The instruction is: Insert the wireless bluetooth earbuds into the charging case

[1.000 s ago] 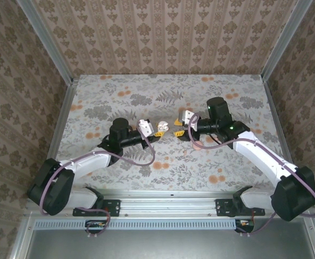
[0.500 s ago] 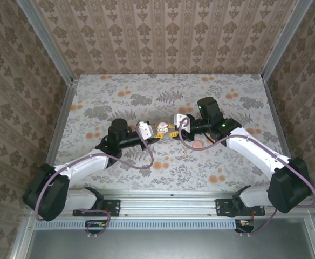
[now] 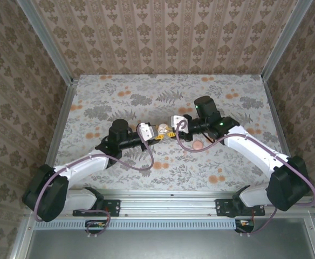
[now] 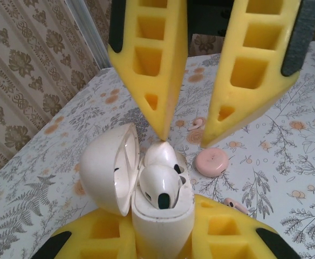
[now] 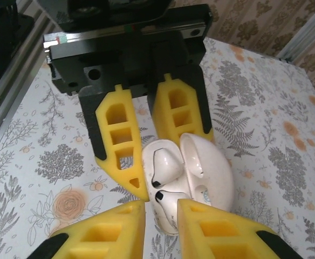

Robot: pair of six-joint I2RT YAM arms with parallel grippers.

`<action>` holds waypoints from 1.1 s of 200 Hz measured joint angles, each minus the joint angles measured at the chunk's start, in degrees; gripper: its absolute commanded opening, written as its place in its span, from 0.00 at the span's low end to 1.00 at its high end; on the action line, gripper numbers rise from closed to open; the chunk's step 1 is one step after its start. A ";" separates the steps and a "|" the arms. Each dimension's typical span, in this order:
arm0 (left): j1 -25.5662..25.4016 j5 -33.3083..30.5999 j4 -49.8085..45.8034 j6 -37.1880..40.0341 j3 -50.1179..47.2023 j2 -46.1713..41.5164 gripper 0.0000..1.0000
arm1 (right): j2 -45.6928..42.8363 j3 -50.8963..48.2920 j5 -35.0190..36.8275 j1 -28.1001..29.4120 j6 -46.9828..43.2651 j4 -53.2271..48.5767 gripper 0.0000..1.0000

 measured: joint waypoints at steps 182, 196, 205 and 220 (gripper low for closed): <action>-0.74 -0.46 -0.50 1.29 0.00 -2.47 0.07 | -0.72 4.24 3.08 -2.16 -8.00 -5.75 0.65; -0.79 -0.48 -0.57 1.42 0.00 -2.69 0.07 | 0.20 5.03 3.23 -1.68 -8.11 -5.75 0.66; -0.81 -0.48 -0.63 1.44 0.00 -2.86 0.07 | 0.70 5.60 3.23 -1.33 -8.24 -6.12 0.66; -0.81 -0.48 -0.70 1.46 0.00 -3.10 0.07 | 1.79 6.73 3.19 -0.72 -8.48 -6.62 0.66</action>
